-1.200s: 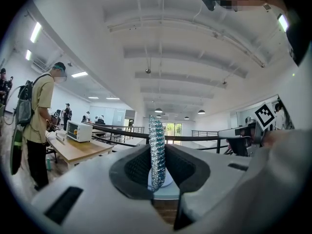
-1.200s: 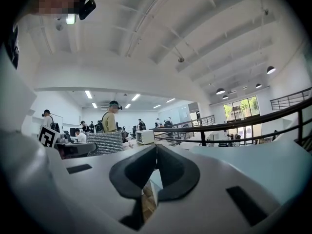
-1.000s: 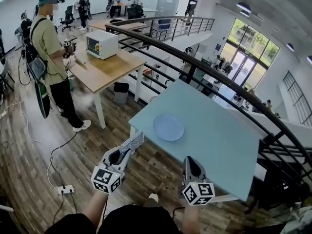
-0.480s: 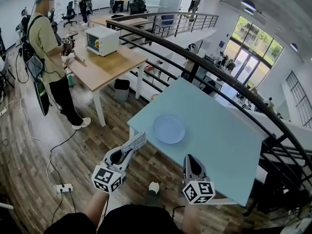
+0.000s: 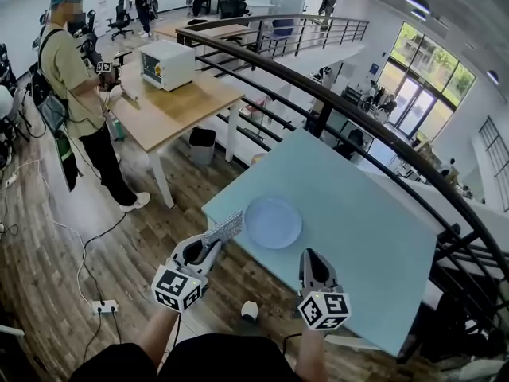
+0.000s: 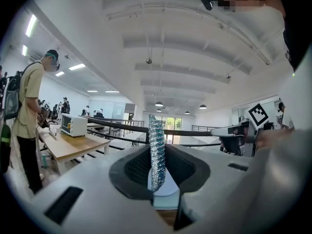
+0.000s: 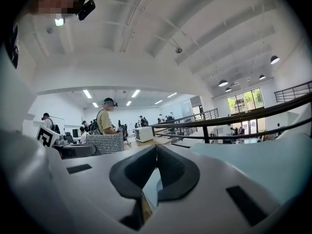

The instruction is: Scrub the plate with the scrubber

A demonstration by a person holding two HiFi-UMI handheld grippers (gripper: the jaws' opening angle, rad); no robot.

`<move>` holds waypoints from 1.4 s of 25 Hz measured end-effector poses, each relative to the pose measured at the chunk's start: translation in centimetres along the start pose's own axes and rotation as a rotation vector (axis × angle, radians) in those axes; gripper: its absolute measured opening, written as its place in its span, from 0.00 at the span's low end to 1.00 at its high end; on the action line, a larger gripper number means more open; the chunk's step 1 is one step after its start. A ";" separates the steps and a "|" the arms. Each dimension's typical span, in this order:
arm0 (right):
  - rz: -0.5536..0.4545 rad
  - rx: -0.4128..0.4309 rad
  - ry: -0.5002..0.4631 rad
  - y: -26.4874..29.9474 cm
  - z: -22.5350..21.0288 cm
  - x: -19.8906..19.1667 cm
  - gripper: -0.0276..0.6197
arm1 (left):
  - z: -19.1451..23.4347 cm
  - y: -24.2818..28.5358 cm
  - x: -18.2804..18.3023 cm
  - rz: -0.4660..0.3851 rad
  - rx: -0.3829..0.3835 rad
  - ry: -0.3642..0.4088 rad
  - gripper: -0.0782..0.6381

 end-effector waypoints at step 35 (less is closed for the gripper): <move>0.265 0.089 0.085 13.8 -17.9 1.6 0.05 | -1.8 17.7 -0.7 0.106 0.121 -0.052 0.22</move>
Point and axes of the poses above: the fingertips, and each gripper's own axes: y forward along the fingers, z to its left, x out of its top, the point moved 10 cm from there along -y, backward along the fingers, and after that the axes turned 14 degrees about y, right-handed, at the moved point
